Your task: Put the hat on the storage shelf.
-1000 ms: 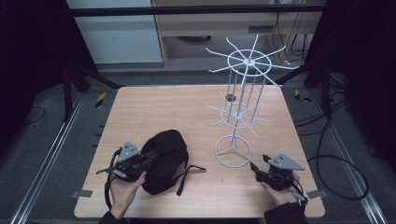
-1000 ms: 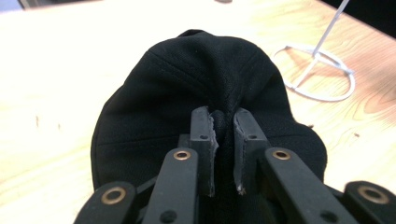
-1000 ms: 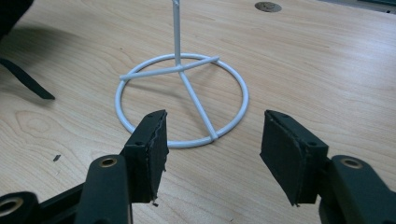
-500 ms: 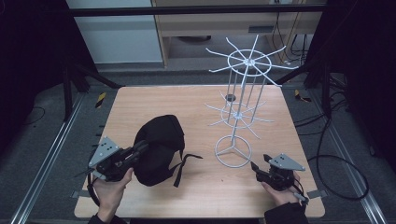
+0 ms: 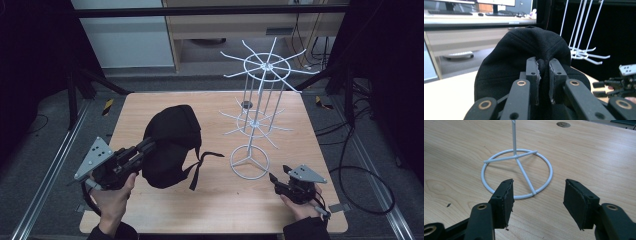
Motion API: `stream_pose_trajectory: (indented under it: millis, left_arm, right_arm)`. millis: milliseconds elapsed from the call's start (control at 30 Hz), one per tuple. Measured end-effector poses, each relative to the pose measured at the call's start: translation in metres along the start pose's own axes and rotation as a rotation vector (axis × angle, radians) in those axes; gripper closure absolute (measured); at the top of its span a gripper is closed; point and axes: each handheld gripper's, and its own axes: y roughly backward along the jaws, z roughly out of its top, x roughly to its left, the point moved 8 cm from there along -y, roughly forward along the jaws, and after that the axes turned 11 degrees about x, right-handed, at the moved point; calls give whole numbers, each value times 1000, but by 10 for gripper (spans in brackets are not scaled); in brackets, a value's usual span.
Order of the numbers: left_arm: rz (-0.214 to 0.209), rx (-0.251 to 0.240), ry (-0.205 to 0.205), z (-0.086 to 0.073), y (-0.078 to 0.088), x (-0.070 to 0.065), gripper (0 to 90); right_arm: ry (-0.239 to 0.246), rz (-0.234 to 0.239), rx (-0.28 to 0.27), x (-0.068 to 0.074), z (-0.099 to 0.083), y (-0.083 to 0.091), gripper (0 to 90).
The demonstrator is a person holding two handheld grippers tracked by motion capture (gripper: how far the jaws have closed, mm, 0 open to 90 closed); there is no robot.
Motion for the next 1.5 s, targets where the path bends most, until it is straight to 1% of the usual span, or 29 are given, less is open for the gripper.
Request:
stream_pose_trajectory:
  millis: [167,200,233,267,300,333,667,700,733,767,800,833,900,967,1000,1033,1067,1200,1367,1467,1500]
  left_arm:
    - [-7,-53,-2,18,6,0,803]
    - [-11,-75,-5,25,8,-1,803]
    - [-11,-75,-5,25,8,-1,803]
    - [-15,-96,-6,33,10,-2,803]
    - [-15,-96,-6,33,10,-2,803]
    - [-16,-105,-9,37,11,-3,803]
    - [-40,-189,-35,71,21,-18,803]
    - [-45,-205,-40,78,23,-21,803]
    - [-49,-210,-44,81,23,-23,803]
    - [-49,-210,-44,81,23,-23,803]
    - [-56,-215,-53,88,23,-27,803]
    - [-56,-215,-53,88,23,-27,803]
    - [-60,-220,-63,93,24,-31,803]
    - [-60,-236,-76,99,24,-34,803]
    - [-68,-244,-79,103,24,-37,803]
    - [-68,-244,-79,103,24,-37,803]
    - [-85,-243,-66,105,24,-39,803]
    - [-120,-259,-56,114,23,-45,803]
    - [-133,-254,-60,119,18,-50,804]
    - [-146,-249,-63,123,12,-55,803]
    - [-153,-243,-66,125,7,-57,803]
  right_arm:
    - [1,-4,2,-1,0,-1,412]
    - [0,-5,2,-1,0,-1,413]
    - [0,-5,2,-1,0,-1,413]
    - [2,-6,4,-1,0,-1,413]
    - [2,-6,4,-1,0,-1,413]
    - [2,-7,3,-1,0,-1,413]
    - [-2,-6,5,-1,-1,-1,414]
    - [-1,-6,5,-1,-1,-1,413]
    - [-1,-7,5,-1,-1,-1,413]
    - [-1,-7,5,-1,-1,-1,413]
    - [-1,-7,6,-1,-1,-1,414]
    - [-1,-7,6,-1,-1,-1,414]
    - [2,-8,3,-2,-1,-1,414]
    - [-1,-8,4,-2,-1,-1,413]
    - [-1,-7,5,-2,-1,-1,414]
    - [-1,-7,5,-2,-1,-1,414]
    - [0,-7,5,-2,-1,-1,414]
    - [0,-7,5,-1,-1,-1,414]
    - [2,-6,3,-1,0,-1,414]
    - [0,-4,5,-1,-1,-1,414]
    - [0,-4,5,-1,-1,-1,414]
